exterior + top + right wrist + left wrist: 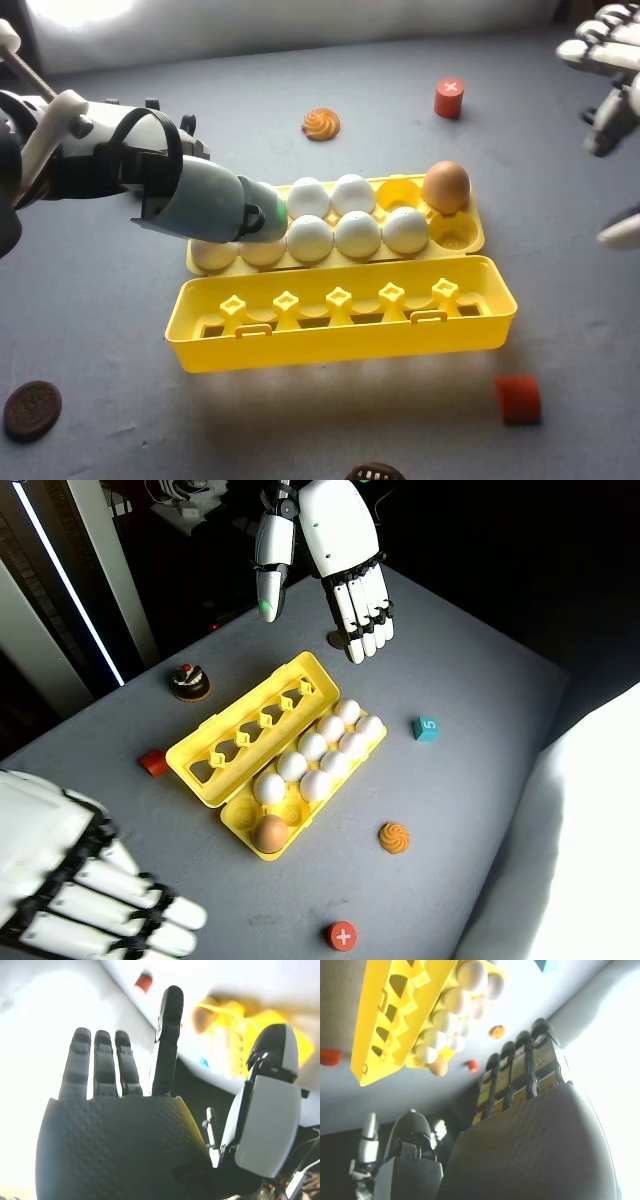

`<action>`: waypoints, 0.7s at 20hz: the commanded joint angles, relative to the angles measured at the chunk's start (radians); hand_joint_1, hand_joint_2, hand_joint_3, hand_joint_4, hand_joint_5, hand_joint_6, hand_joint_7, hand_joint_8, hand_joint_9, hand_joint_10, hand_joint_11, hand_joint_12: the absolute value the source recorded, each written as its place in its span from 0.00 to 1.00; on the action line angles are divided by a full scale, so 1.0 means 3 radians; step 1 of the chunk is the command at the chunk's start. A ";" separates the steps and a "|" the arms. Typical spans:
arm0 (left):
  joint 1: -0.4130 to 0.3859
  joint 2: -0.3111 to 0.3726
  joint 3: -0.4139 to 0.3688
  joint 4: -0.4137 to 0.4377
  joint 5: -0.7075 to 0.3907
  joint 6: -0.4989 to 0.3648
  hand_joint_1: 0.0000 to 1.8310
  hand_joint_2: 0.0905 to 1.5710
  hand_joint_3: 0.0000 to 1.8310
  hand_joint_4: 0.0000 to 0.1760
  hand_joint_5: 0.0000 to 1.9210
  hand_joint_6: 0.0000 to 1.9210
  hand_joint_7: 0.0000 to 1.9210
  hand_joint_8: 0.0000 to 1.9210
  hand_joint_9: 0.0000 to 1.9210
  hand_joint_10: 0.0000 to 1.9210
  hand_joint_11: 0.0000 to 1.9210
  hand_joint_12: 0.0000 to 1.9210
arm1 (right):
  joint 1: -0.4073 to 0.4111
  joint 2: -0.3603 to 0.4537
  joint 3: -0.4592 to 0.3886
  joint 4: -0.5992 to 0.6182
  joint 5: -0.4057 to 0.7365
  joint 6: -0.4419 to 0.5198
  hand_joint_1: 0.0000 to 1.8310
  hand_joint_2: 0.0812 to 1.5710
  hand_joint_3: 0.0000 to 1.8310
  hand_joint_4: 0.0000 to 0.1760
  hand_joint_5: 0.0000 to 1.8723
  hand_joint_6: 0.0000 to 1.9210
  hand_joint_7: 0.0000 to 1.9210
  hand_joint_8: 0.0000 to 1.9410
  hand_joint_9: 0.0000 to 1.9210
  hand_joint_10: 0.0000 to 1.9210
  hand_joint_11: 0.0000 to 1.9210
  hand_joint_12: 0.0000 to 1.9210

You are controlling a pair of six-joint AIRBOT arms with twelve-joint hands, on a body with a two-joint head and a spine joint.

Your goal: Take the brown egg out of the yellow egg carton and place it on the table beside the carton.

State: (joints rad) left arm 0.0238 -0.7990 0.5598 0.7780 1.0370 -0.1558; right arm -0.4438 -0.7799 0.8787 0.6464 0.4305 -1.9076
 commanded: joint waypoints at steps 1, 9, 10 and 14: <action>-0.0028 0.0012 -0.0013 0.0222 -0.0097 -0.0003 0.00 0.74 0.00 0.00 0.02 0.00 0.02 0.00 0.01 0.00 0.00 0.00 | 0.0011 -0.0022 0.0042 -0.0224 0.0425 0.0181 0.32 0.48 0.00 0.47 0.47 0.01 0.02 0.00 0.00 0.00 0.00 0.00; -0.0028 0.0012 -0.0016 0.0222 -0.0097 -0.0003 0.00 0.74 0.00 0.00 0.02 0.00 0.02 0.00 0.01 0.00 0.00 0.00 | 0.0051 -0.0603 0.0569 -0.0385 0.0527 0.0518 0.33 0.47 0.00 0.57 0.48 0.01 0.03 0.00 0.00 0.00 0.00 0.00; -0.0028 0.0012 -0.0016 0.0222 -0.0097 -0.0003 0.00 0.74 0.00 0.00 0.02 0.00 0.02 0.00 0.01 0.00 0.00 0.00 | 0.0066 -0.0671 0.0632 -0.0386 0.0527 0.0545 0.32 0.48 0.00 0.59 0.47 0.00 0.02 0.00 0.00 0.00 0.00 0.00; -0.0028 0.0013 -0.0015 0.0222 -0.0097 -0.0004 0.00 0.74 0.00 0.00 0.02 0.00 0.02 0.00 0.01 0.00 0.00 0.00 | 0.0089 -0.0925 0.0862 -0.0611 0.0583 0.0754 0.33 0.48 0.00 0.70 0.48 0.00 0.03 0.00 0.00 0.00 0.00 0.00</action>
State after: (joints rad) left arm 0.0238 -0.7990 0.5587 0.7776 1.0378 -0.1558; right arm -0.4301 -1.0714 1.1412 0.4767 0.4870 -1.6836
